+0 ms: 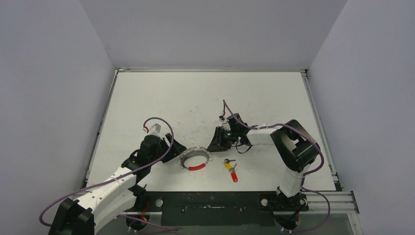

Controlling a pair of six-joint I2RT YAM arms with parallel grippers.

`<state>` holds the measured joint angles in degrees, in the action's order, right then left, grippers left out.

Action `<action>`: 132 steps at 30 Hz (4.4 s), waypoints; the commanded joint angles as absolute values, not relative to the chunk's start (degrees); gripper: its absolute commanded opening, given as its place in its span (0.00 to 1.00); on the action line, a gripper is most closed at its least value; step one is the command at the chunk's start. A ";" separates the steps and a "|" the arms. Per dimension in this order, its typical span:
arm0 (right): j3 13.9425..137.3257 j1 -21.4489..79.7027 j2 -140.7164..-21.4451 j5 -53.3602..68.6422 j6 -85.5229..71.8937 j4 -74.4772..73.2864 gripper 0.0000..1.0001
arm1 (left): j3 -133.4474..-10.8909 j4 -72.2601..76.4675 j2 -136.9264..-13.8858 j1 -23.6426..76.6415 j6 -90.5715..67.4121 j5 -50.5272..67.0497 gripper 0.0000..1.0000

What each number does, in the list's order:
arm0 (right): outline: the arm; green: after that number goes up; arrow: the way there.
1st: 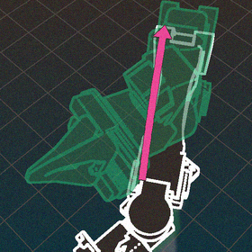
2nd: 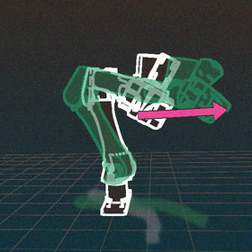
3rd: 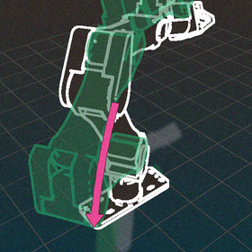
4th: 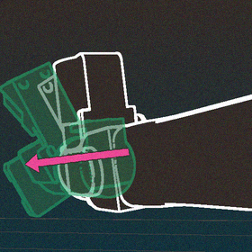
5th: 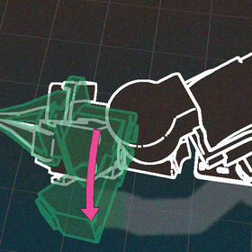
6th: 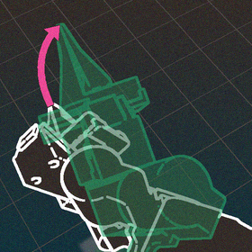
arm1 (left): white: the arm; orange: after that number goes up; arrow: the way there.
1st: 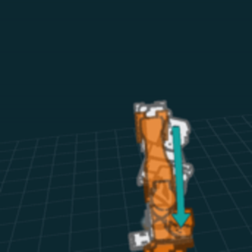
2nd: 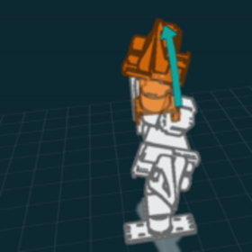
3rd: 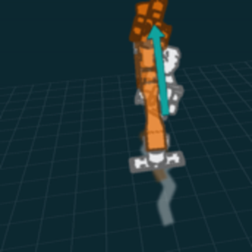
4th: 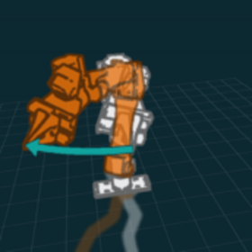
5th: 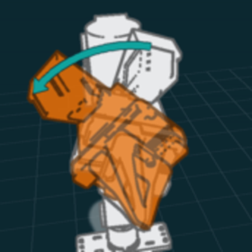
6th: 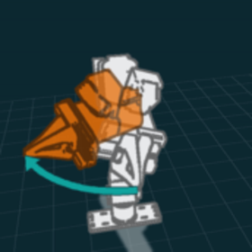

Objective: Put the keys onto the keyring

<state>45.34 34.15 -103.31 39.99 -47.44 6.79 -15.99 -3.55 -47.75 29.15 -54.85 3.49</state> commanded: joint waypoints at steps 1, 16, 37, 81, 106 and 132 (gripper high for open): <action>49.63 37.15 -103.21 38.62 -46.37 5.17 0.19 | -17.58 -0.79 -47.94 29.09 -54.58 4.02 0.63; 54.52 41.32 -98.64 33.30 -41.41 -4.60 0.24 | -17.39 -2.57 -47.58 29.09 -54.43 3.01 0.63; 53.64 40.03 -92.58 25.41 -31.68 -16.38 0.30 | -47.88 -38.49 -77.31 34.01 -50.09 -11.82 0.35; 50.53 37.34 -86.75 24.53 -28.88 -16.66 0.57 | -55.64 -39.82 -87.64 41.77 -46.78 -16.16 0.00; 34.30 32.19 -64.35 32.87 -25.97 16.03 0.78 | -45.42 -18.85 -69.88 42.81 -29.55 1.91 0.00; 32.26 39.70 -62.70 49.53 5.43 25.79 0.54 | -42.61 -7.69 -64.51 42.85 -15.24 22.05 0.00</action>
